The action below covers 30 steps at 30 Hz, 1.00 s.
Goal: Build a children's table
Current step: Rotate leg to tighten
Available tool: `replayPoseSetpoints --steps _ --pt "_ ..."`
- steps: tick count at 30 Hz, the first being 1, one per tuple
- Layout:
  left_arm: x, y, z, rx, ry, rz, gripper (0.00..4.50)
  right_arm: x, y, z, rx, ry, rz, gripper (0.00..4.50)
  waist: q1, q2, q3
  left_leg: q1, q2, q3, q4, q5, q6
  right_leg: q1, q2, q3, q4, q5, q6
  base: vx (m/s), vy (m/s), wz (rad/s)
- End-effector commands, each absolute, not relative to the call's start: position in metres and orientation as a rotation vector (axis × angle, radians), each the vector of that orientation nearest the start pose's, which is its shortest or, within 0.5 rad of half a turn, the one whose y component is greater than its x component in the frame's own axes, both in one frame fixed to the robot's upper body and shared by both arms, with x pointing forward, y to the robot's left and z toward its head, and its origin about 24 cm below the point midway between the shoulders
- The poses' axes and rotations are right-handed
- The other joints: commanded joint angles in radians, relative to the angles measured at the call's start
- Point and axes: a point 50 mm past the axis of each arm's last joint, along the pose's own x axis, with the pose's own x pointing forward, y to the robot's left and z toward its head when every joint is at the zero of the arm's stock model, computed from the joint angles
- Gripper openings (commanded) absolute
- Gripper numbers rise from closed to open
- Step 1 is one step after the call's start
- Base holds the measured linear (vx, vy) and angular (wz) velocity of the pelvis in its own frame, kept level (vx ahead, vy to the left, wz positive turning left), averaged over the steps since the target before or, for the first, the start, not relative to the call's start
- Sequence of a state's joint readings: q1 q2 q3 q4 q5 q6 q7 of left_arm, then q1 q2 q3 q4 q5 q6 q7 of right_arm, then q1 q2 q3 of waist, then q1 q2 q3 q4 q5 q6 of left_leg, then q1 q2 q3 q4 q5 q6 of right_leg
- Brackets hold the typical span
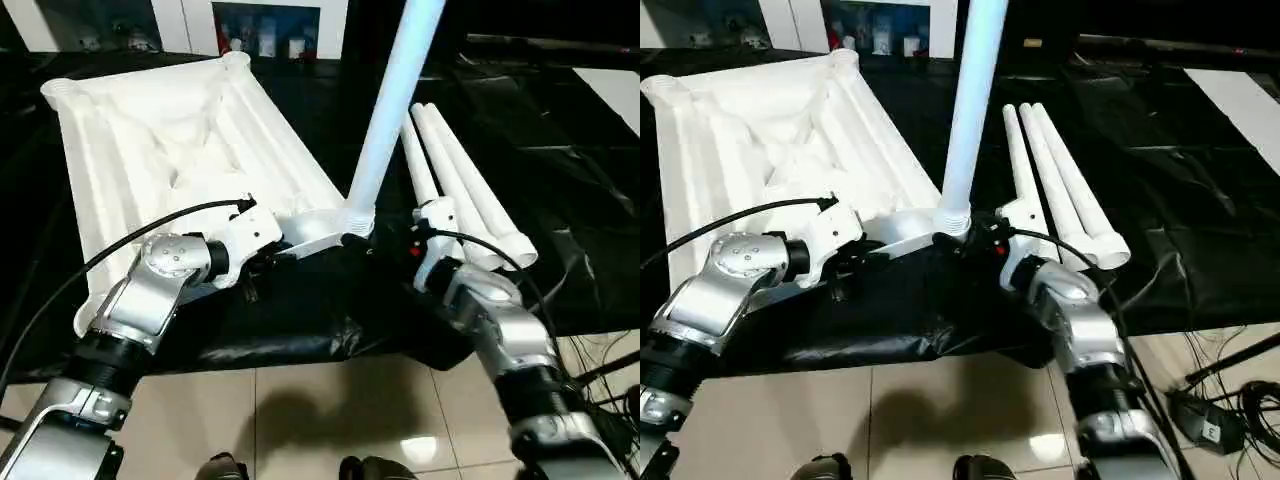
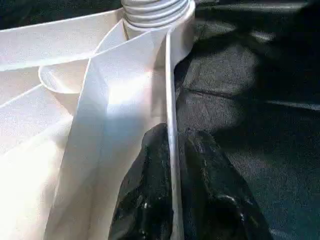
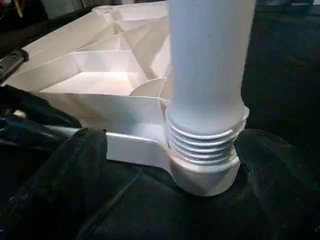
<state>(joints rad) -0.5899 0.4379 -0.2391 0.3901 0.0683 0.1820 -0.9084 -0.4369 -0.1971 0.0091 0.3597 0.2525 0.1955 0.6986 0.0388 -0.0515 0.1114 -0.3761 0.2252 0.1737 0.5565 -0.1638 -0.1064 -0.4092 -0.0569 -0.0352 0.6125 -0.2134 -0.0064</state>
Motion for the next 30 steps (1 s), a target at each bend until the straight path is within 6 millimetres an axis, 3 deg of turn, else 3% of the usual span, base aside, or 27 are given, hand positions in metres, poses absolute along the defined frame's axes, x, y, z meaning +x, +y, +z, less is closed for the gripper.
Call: replayPoseSetpoints --steps 1,2,10,17,23,24,30 --pt "0.337 0.143 0.093 0.576 0.276 -0.998 0.67 0.319 -0.135 0.073 0.086 0.114 0.77 4.5 0.001 0.019 -0.077 0.024 0.001 0.016 -0.043 -0.044 0.074 0.06 -0.048 0.042 -0.043 0.203 -0.27 0.0 0.0 0.0" --pt "0.34 0.139 0.093 0.58 0.272 -0.994 0.67 0.319 -0.136 0.074 0.083 0.116 0.766 4.5 0.001 0.018 -0.078 0.018 0.001 0.013 -0.044 -0.039 0.07 0.065 -0.05 0.041 -0.038 0.213 -0.276 0.0 0.0 0.0" --pt "0.351 0.13 0.096 0.59 0.251 -0.976 0.67 0.312 -0.134 0.078 0.079 0.129 0.772 4.5 0.006 0.021 -0.085 0.018 -0.003 0.01 -0.036 -0.023 0.076 0.071 -0.05 0.041 -0.032 0.276 -0.281 0.0 0.0 0.0" --pt "0.356 0.13 0.086 0.632 0.293 -0.965 0.67 0.308 -0.136 0.079 0.063 0.142 0.769 4.5 0.007 0.024 -0.084 0.016 -0.003 0.008 -0.034 -0.053 0.069 0.072 -0.051 0.041 -0.033 0.247 -0.287 0.0 0.0 0.0" --pt "0.355 0.136 0.077 0.651 0.34 -0.968 0.67 0.308 -0.137 0.081 0.062 0.146 0.76 4.5 0.008 0.023 -0.081 0.015 -0.004 0.007 -0.036 -0.105 0.045 0.071 -0.053 0.042 -0.04 0.155 -0.277 0.0 0.0 0.0" --pt "0.356 0.137 0.077 0.643 0.34 -0.963 0.4 0.308 -0.137 0.081 0.062 0.146 0.76 4.5 0.009 0.024 -0.081 0.016 -0.003 0.007 -0.037 -0.103 0.044 0.071 -0.053 0.043 -0.04 0.149 -0.274 0.0 0.0 0.0" --pt "0.353 0.139 0.079 0.599 0.326 -1.016 0.02 0.306 -0.14 0.082 0.057 0.155 0.784 4.5 0.007 0.023 -0.082 0.015 -0.004 0.006 -0.035 -0.089 0.042 0.071 -0.052 0.044 -0.038 0.157 -0.276 0.0 0.0 0.0"
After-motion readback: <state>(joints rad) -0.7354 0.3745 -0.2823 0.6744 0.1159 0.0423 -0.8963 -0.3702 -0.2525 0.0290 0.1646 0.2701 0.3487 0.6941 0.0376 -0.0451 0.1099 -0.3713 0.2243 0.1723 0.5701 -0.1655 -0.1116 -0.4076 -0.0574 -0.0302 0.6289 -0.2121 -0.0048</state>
